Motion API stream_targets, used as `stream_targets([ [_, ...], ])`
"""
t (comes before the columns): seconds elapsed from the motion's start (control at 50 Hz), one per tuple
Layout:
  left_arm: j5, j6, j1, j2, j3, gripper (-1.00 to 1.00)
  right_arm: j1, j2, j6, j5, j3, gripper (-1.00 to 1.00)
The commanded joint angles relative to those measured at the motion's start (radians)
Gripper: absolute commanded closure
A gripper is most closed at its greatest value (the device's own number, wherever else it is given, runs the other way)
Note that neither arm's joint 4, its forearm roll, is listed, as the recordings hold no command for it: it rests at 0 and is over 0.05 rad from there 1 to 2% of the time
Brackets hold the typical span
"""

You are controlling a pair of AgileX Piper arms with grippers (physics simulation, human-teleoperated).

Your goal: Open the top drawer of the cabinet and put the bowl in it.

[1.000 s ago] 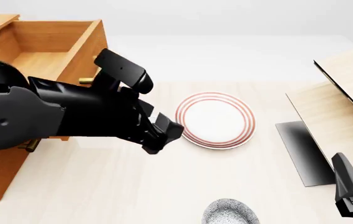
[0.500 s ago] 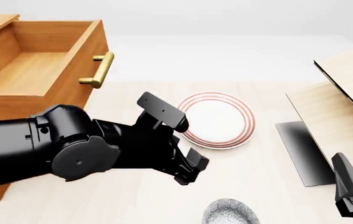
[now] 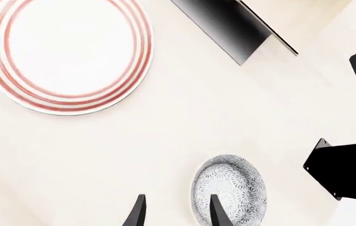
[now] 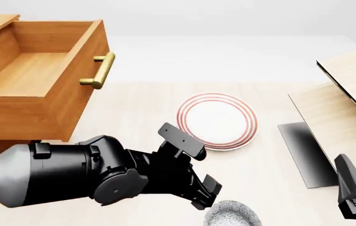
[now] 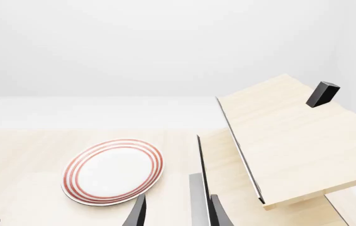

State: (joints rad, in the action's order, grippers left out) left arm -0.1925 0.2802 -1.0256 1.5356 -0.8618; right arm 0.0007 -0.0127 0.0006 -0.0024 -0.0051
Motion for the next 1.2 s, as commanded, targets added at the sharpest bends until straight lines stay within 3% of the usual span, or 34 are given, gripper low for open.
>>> stream_targets([
  [0.02, 0.052, 0.032, -0.026, 0.057, 0.008, -1.00, 0.000, 0.002, 0.000, 0.000, 0.001, -1.00],
  [0.78, 0.196, 0.130, -0.099, 0.231, 0.006, -1.00, 0.000, 0.003, 0.000, 0.000, 0.001, -1.00],
  [1.2, 0.269, 0.166, -0.098, 0.272, 0.047, -1.00, 0.000, 0.002, 0.000, 0.000, 0.001, -1.00],
])
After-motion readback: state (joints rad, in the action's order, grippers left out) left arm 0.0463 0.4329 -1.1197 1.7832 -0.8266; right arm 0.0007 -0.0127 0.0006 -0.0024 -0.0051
